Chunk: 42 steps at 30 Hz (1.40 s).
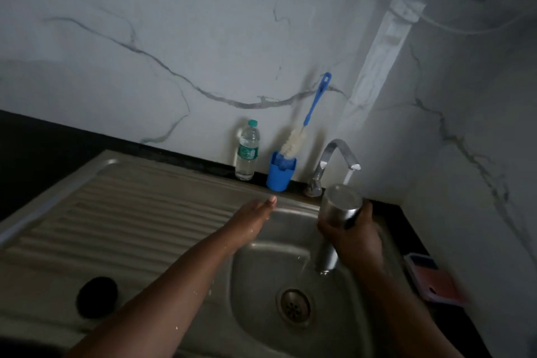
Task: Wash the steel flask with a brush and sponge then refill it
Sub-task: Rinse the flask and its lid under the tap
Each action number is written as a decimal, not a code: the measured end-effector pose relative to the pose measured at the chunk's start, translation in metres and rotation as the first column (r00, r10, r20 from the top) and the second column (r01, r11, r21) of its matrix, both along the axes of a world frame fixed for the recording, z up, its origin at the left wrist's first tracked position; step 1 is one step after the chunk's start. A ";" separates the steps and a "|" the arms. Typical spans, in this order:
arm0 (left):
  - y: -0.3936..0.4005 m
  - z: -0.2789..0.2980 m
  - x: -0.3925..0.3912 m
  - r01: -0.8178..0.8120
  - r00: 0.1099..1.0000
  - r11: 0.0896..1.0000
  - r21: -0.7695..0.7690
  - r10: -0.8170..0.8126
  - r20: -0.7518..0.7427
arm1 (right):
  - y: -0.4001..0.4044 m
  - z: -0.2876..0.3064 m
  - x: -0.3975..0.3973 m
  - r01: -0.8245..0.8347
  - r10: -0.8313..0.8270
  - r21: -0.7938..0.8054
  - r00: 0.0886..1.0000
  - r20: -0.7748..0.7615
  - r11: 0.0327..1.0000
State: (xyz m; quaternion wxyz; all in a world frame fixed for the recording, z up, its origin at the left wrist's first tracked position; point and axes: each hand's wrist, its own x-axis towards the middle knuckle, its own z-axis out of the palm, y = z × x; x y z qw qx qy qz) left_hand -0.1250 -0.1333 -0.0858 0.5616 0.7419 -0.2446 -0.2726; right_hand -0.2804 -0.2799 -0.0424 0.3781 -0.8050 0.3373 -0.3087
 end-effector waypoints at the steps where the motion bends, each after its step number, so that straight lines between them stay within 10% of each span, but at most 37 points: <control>1: 0.008 0.001 0.005 -0.023 1.000 0.998 -0.052 0.024 0.015 | 0.009 0.003 0.008 -0.010 0.010 -0.018 1.000 -0.006 1.000; 9: 0.131 0.034 0.034 -0.087 0.944 0.987 -0.133 0.125 0.306 | 0.131 0.048 0.109 -0.435 0.411 0.042 0.874 0.258 0.899; 17: 0.296 0.020 0.044 -0.485 0.814 0.858 -0.168 0.513 0.272 | 0.286 0.040 0.167 -0.805 0.792 0.021 0.587 0.167 0.592; 42: 0.354 -0.053 0.032 -0.576 0.785 0.816 -0.038 0.566 0.250 | 0.339 -0.012 0.178 -0.912 0.914 0.063 0.407 0.009 0.405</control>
